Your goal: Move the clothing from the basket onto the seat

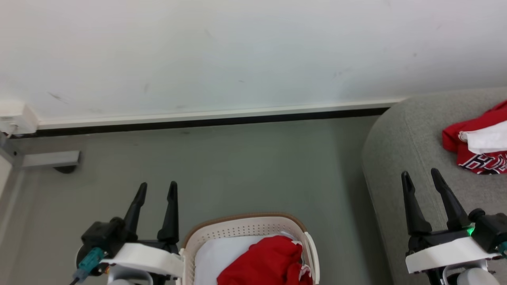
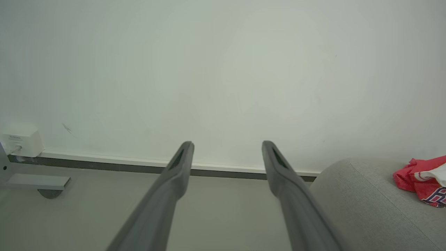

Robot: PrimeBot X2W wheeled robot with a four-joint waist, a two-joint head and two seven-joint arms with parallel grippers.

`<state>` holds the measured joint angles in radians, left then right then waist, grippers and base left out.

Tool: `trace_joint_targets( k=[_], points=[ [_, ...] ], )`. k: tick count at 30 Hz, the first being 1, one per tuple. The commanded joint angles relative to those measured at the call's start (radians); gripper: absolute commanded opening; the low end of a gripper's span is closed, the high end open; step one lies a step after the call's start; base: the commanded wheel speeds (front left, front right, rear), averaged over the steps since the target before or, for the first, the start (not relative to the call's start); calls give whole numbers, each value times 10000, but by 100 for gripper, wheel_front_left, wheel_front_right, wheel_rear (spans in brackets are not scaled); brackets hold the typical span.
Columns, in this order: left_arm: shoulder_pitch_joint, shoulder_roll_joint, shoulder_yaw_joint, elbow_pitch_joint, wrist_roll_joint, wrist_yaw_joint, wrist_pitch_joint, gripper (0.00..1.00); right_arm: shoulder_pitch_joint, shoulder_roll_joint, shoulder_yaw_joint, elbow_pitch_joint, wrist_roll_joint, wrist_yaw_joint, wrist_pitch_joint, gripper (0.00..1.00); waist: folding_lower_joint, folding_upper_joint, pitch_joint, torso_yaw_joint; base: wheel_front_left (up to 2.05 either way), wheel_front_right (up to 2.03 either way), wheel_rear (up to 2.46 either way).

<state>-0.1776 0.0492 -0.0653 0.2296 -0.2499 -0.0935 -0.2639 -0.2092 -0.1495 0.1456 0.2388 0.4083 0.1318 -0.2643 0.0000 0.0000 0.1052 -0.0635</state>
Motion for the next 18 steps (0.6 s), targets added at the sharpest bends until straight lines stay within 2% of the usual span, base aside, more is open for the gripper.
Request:
trace_joint_targets(
  k=[1, 9, 18],
  points=[
    [-147, 25, -16, 93, 19, -46, -9, 100, -167, -37, -21, -15, 22, -22, 1, 100, 0, 0, 221, -215, 0, 0, 0],
    [-1177, 30, -754, 1223, 182, -197, -7, 100, -911, -167, -260, -377, 48, -22, 1, 100, 0, 0, 1438, -918, 0, 0, 0],
    [-3020, 45, -1867, 4166, 303, -351, -9, 100, -2114, -131, -539, -969, 221, -22, 2, 100, 0, 0, 3344, -1618, 0, 0, 0]
  ],
)
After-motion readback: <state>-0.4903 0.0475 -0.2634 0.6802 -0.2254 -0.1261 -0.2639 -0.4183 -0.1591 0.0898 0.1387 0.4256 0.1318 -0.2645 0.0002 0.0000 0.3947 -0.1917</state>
